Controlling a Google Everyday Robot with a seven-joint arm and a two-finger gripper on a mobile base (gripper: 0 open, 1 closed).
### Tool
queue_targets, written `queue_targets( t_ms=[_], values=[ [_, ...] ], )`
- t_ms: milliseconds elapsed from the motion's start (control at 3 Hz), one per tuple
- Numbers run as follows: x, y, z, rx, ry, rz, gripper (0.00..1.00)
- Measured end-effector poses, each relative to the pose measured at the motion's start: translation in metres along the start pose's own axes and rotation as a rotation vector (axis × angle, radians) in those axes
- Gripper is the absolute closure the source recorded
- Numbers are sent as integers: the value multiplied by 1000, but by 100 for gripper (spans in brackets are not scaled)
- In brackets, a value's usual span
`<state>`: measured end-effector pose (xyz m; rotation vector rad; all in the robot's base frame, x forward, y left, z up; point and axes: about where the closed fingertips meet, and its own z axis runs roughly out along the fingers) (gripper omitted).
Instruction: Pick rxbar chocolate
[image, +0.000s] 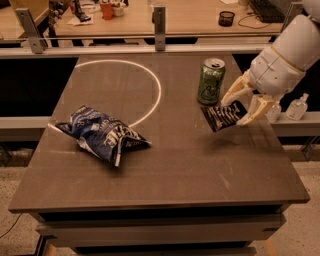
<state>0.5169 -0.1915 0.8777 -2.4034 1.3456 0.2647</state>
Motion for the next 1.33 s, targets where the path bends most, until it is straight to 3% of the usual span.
queue_targets(
  t_ms=[667,1000,1333],
  values=[
    [-18,-7,-40,266,-291,127,100],
    [-25,-8,-53,374,-452,126,100],
    [-30,-11,-55,385,-474,126,100]
  ],
)
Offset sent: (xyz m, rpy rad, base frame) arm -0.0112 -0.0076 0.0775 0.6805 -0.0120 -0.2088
